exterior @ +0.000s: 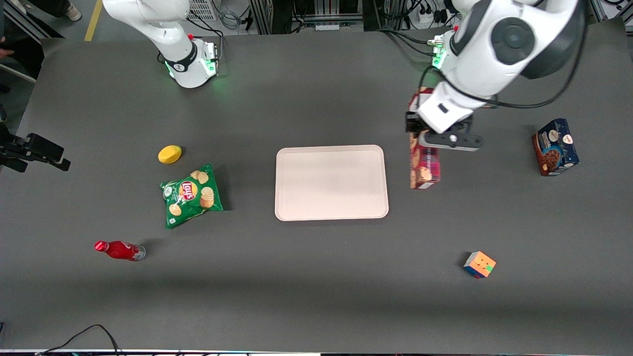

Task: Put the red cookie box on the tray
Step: 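Carry the held red box over to the white tray, then lower the red box onto the tray and open the left gripper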

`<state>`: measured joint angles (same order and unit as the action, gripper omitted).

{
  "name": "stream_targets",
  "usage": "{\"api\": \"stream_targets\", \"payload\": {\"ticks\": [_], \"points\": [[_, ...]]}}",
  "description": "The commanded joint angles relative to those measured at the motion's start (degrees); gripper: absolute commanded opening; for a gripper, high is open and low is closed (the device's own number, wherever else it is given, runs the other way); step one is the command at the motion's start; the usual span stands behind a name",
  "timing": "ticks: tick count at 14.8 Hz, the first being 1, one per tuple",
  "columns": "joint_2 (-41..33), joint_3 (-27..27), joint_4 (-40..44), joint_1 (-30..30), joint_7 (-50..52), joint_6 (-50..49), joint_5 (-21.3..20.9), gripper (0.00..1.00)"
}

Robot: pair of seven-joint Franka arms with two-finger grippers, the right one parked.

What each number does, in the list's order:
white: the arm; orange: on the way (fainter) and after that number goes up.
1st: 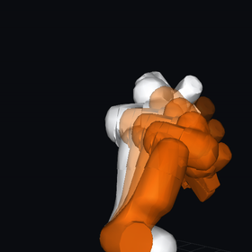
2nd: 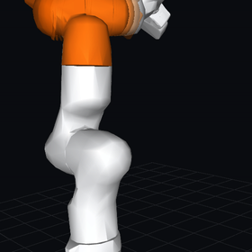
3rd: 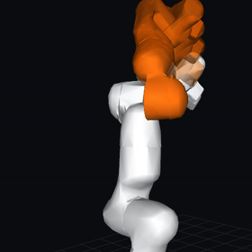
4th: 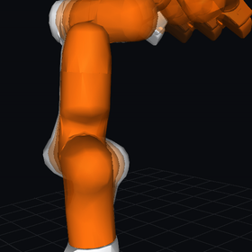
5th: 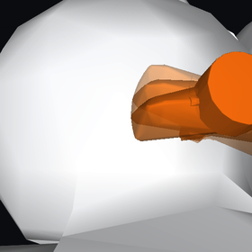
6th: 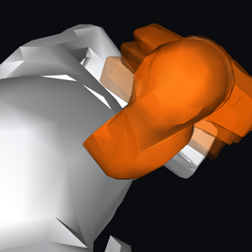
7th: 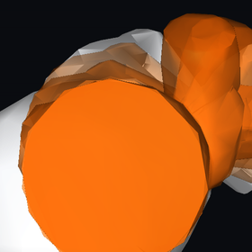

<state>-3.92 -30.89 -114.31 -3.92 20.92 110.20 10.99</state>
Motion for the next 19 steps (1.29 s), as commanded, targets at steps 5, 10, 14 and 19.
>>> {"api": "stream_targets", "payload": {"ticks": [5,10,14,19], "points": [[5.76,-10.33,-6.44,0.23,16.52,18.37,-5.17,0.09],[13.30,-13.75,-9.36,0.67,29.15,25.94,-17.81,0.10],[20.86,-14.19,-9.01,1.11,39.45,30.32,-28.20,0.09],[29.13,-13.58,-7.95,1.02,46.57,34.91,-39.79,0.09]]}}
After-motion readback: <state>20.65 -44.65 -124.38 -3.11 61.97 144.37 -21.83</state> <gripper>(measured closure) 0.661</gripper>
